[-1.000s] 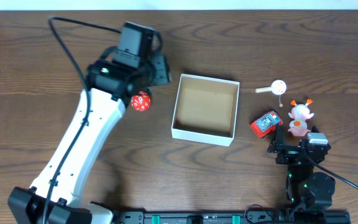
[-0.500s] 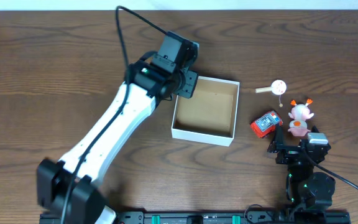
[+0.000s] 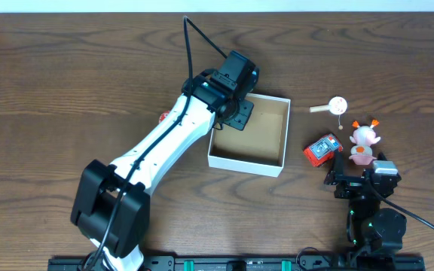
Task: Pack container
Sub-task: 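Lift the cube with left gripper and carry it over the box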
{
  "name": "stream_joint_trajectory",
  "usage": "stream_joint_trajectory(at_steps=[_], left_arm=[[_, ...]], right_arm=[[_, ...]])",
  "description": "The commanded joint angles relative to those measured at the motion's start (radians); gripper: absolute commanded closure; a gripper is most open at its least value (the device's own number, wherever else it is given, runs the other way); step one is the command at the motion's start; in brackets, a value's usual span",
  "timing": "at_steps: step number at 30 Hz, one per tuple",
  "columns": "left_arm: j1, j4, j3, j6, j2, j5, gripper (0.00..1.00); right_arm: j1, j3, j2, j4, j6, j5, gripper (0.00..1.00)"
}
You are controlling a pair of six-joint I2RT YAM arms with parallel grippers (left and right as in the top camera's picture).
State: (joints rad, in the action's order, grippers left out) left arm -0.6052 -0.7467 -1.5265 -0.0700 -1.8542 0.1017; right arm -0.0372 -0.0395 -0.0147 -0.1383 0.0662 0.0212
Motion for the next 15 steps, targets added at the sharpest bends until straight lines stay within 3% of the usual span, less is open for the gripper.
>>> stream_joint_trajectory(at_steps=[1,8,15], left_arm=[[0.004,0.006,-0.018,0.013,-0.037,-0.008,0.51],[0.004,0.07,-0.018,-0.064,-0.092,-0.008,0.51],[0.003,0.128,-0.018,-0.066,-0.1,-0.039,0.52]], right_arm=[[-0.008,0.003,0.008,-0.002,-0.012,-0.003,0.01],[-0.008,0.003,0.008,-0.002,-0.012,-0.003,0.01],[-0.008,0.003,0.008,-0.002,-0.012,-0.003,0.01]])
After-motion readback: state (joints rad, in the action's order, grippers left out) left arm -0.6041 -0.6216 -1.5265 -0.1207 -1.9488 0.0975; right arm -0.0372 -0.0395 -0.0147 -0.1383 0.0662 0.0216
